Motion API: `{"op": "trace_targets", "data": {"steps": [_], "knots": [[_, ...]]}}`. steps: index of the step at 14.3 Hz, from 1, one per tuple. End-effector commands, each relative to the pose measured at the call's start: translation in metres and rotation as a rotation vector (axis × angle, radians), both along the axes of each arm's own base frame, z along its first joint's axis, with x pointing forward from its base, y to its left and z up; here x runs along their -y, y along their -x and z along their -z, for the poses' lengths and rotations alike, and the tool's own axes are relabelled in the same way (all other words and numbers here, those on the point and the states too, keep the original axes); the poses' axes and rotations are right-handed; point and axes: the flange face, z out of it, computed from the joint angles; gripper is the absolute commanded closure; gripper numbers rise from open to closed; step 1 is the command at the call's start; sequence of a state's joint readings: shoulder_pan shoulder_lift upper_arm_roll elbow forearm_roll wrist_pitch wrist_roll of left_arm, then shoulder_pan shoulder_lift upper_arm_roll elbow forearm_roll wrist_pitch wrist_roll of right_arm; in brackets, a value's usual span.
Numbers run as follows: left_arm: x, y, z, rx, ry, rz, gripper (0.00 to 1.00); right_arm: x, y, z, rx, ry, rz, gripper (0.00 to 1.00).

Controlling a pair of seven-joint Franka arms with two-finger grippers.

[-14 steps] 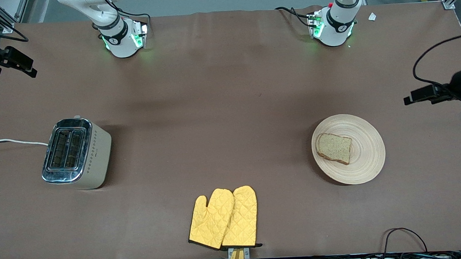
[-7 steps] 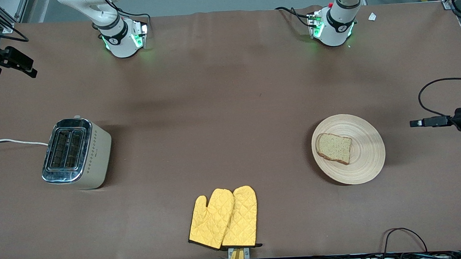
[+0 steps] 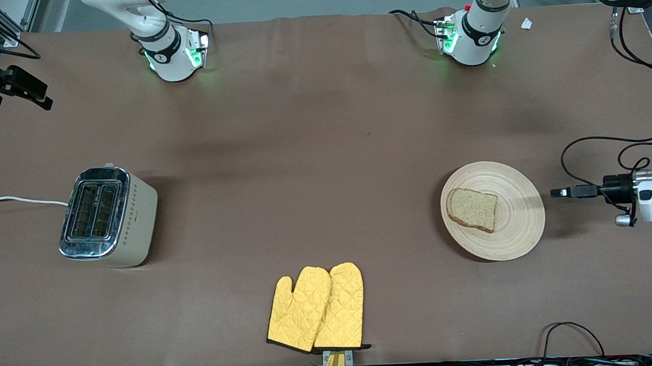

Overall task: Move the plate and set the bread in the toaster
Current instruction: 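Grip the rim of the wooden plate with the left gripper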

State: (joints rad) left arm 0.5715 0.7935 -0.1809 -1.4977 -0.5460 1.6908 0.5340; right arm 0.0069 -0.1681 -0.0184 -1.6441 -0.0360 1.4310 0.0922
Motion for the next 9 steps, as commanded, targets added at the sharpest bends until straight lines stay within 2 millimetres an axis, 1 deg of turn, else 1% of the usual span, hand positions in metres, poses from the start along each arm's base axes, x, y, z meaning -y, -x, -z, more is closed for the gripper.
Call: {"op": "trace_targets", "data": {"steps": [1,2,4,7,8,9], "knots": [[0.002,-0.006,0.022,0.04,0.027,-0.004,0.0,-0.003,0.001,-0.002,0.007,-0.006,0.012,0.0],[0.003,-0.004,0.032,0.041,0.036,0.0,0.0,-0.003,0.001,-0.002,0.007,-0.006,0.012,0.0],[0.005,-0.004,0.043,0.05,0.06,-0.01,0.0,-0.003,0.001,-0.002,0.007,-0.008,0.012,0.0],[0.014,-0.006,0.045,0.054,0.087,-0.023,0.0,-0.003,0.0,-0.002,0.012,-0.008,0.012,0.0],[0.022,-0.009,0.044,0.057,0.095,-0.017,0.0,-0.003,0.0,-0.002,0.012,-0.008,0.012,0.0],[0.025,-0.01,0.045,0.056,0.098,-0.015,0.01,-0.004,0.001,-0.002,0.013,-0.007,0.01,0.0]]}}
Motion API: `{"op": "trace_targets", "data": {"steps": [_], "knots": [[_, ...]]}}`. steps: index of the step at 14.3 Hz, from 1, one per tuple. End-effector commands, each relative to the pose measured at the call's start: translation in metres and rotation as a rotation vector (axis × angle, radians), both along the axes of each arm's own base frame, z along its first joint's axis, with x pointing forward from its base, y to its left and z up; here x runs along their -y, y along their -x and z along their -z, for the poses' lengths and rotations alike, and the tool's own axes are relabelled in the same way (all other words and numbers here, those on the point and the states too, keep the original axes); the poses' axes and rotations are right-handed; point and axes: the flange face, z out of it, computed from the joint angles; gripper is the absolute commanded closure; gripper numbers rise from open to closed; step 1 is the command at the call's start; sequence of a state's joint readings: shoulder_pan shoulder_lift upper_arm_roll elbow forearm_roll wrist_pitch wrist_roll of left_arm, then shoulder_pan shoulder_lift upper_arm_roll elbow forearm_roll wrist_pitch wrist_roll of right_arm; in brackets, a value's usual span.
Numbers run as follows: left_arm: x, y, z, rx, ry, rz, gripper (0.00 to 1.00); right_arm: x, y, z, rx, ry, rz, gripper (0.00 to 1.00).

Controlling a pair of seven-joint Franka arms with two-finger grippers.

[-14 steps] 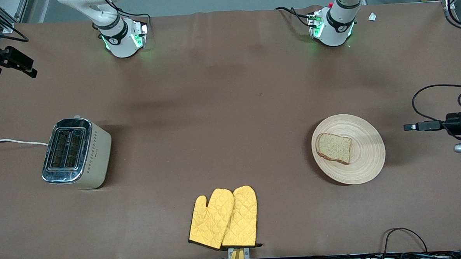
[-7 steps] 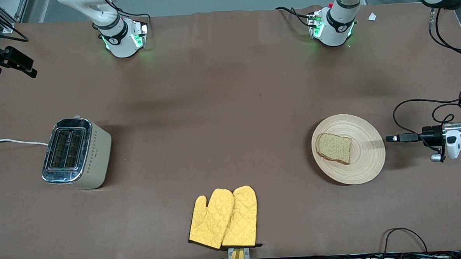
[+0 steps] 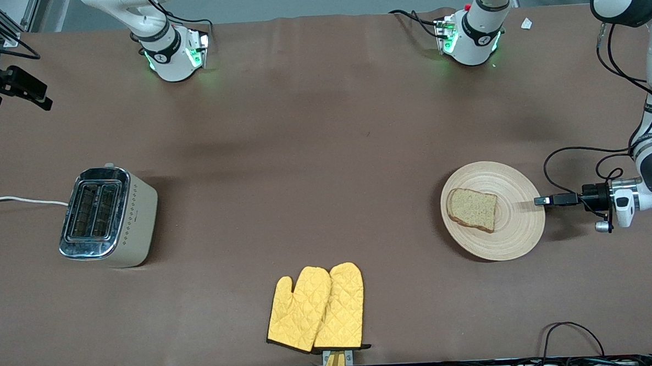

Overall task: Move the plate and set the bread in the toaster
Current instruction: 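Grip the rim of the wooden plate with the left gripper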

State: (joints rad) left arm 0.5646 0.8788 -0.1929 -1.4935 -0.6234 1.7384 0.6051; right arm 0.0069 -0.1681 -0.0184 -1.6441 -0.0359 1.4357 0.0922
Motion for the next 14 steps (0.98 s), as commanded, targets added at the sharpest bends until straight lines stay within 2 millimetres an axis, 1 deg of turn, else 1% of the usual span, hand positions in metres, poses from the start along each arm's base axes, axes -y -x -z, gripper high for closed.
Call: {"op": "trace_targets", "data": {"steps": [1,3,4,6,8,10,13,14], "knots": [[0.01,-0.008,-0.002,0.022,0.018,0.002,0.08,-0.003,0.001,-0.002,0.009,-0.006,0.011,0.0],[0.011,-0.007,0.001,0.032,0.022,0.015,0.39,-0.004,0.001,-0.001,0.007,-0.007,0.01,0.0],[0.012,-0.006,0.005,0.05,0.028,0.031,0.52,-0.003,0.001,-0.002,0.009,-0.006,0.011,0.0],[0.012,-0.004,0.014,0.077,0.054,0.04,0.57,-0.004,0.001,-0.001,0.007,-0.007,0.01,0.0],[0.012,-0.005,0.016,0.13,0.081,0.046,0.63,-0.004,0.001,-0.001,0.007,-0.007,0.01,0.0],[0.011,-0.005,0.016,0.137,0.082,0.046,0.82,-0.003,0.001,-0.001,0.007,-0.006,0.011,0.0],[0.009,-0.005,0.016,0.138,0.081,0.044,0.97,-0.003,0.0,-0.001,0.007,-0.006,0.011,0.0],[0.009,-0.005,0.016,0.138,0.081,0.044,1.0,-0.004,0.001,-0.002,0.01,-0.007,0.01,0.0]]}}
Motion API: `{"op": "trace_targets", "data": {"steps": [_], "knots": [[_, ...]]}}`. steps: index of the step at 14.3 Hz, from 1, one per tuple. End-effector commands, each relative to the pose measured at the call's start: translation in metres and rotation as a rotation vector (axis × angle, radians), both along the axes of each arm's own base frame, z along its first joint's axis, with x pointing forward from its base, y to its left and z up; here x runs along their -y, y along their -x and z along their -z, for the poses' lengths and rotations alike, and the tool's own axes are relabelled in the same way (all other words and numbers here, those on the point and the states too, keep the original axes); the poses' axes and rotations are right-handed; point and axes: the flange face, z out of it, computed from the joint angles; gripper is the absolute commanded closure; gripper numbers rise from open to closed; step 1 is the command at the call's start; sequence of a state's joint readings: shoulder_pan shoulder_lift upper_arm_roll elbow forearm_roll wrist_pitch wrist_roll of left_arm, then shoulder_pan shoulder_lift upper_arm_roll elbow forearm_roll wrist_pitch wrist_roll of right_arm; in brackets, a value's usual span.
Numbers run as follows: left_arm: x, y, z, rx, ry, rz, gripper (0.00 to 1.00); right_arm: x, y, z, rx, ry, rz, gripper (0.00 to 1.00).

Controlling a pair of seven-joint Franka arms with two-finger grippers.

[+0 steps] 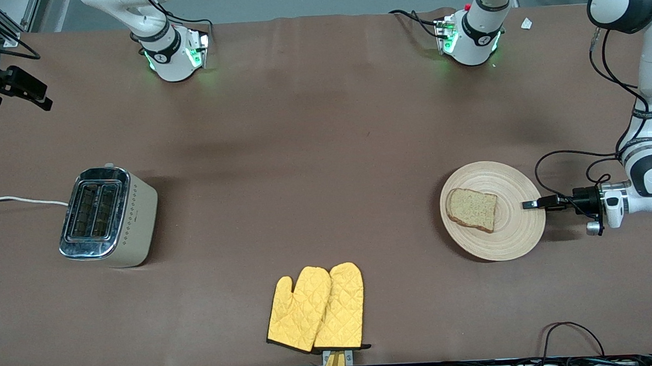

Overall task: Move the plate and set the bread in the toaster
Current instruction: 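Grip the rim of the wooden plate with the left gripper, then slide the plate toward the toaster with the left gripper while the right gripper reaches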

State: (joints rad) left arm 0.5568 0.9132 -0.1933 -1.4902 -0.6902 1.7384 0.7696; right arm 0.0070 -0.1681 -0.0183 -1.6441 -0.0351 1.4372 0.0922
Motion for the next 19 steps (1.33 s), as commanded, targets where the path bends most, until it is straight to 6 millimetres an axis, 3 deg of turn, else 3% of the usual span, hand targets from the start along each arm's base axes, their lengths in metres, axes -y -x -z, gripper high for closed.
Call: {"op": "trace_targets", "data": {"steps": [1,5,9,13,14,19], "knots": [[-0.002,-0.004,-0.002,0.016,0.001,-0.01,1.0,-0.003,0.001,-0.001,0.007,-0.007,0.011,0.0],[0.01,-0.014,-0.021,0.033,-0.002,0.013,1.0,-0.003,0.001,-0.001,0.007,-0.007,0.011,0.0],[0.061,-0.034,-0.05,0.062,0.042,0.066,1.0,-0.013,0.001,0.002,-0.001,-0.011,-0.008,0.0],[0.163,-0.054,-0.071,0.012,0.091,0.138,1.0,-0.039,-0.011,0.024,-0.031,-0.043,-0.049,0.0],[0.198,-0.056,-0.076,0.0,0.099,0.168,1.0,-0.043,-0.014,0.033,-0.032,-0.075,-0.046,0.0],[0.325,-0.065,-0.08,0.003,0.114,0.134,1.0,-0.079,-0.039,0.076,-0.065,-0.141,0.034,0.0]]}}
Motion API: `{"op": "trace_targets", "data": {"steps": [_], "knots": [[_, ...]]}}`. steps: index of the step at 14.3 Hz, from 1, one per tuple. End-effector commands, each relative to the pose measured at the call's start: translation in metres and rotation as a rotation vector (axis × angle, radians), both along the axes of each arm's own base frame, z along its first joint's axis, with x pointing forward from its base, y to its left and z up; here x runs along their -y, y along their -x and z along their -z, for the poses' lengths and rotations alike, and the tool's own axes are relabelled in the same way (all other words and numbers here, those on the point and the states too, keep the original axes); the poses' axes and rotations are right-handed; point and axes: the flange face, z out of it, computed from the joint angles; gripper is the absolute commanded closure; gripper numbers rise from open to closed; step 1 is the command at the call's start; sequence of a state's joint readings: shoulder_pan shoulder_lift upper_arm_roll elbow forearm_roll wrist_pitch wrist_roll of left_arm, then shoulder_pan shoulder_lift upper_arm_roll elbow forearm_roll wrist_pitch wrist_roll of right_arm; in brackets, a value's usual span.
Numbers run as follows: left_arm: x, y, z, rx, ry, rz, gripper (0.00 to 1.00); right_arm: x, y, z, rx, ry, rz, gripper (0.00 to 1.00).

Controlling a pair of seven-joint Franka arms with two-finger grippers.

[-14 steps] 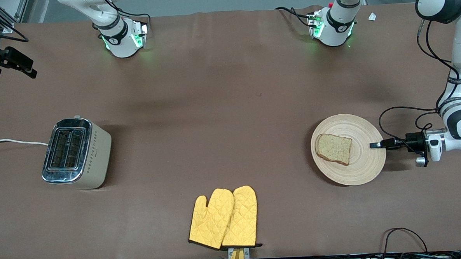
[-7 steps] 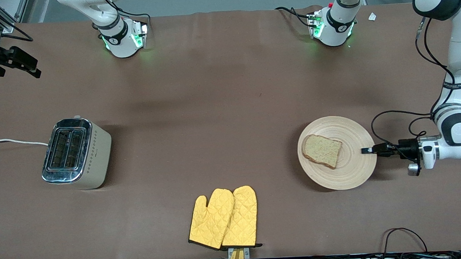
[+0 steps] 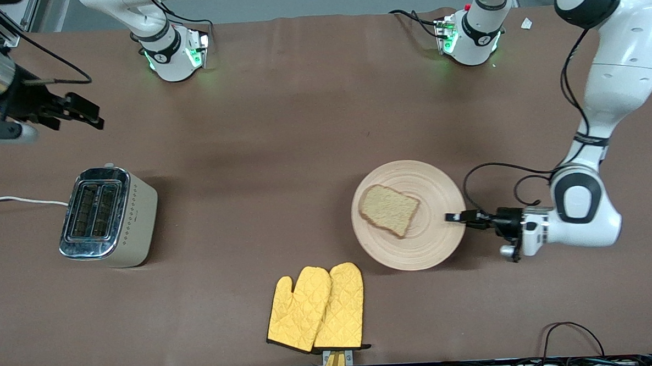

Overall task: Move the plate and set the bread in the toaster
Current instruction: 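Slide the plate toward the toaster with the left gripper while the right gripper reaches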

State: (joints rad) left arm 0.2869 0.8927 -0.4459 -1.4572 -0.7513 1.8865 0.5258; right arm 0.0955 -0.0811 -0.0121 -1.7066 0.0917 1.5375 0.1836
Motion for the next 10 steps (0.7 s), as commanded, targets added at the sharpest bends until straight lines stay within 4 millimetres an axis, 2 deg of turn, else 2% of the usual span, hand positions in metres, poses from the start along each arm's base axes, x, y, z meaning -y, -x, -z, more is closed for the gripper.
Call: {"op": "trace_targets", "data": {"steps": [1,4,5,7,10], "knots": [[0.057,0.001,-0.007,0.005,0.042,-0.03,1.0,-0.02,-0.012,0.021,-0.018,-0.025,0.033,0.0],[0.162,0.022,-0.001,0.022,0.048,-0.027,1.0,-0.046,-0.032,0.056,-0.032,-0.035,0.041,0.0],[0.189,0.03,0.004,0.034,0.035,-0.044,1.0,-0.054,-0.039,0.069,-0.037,-0.03,0.061,0.0],[0.236,0.05,0.026,0.029,0.012,-0.048,1.0,-0.065,-0.047,0.095,-0.045,-0.062,0.087,0.0],[0.275,0.076,0.064,0.009,-0.028,-0.071,1.0,-0.058,-0.059,0.151,-0.039,-0.13,0.166,0.0]]}}
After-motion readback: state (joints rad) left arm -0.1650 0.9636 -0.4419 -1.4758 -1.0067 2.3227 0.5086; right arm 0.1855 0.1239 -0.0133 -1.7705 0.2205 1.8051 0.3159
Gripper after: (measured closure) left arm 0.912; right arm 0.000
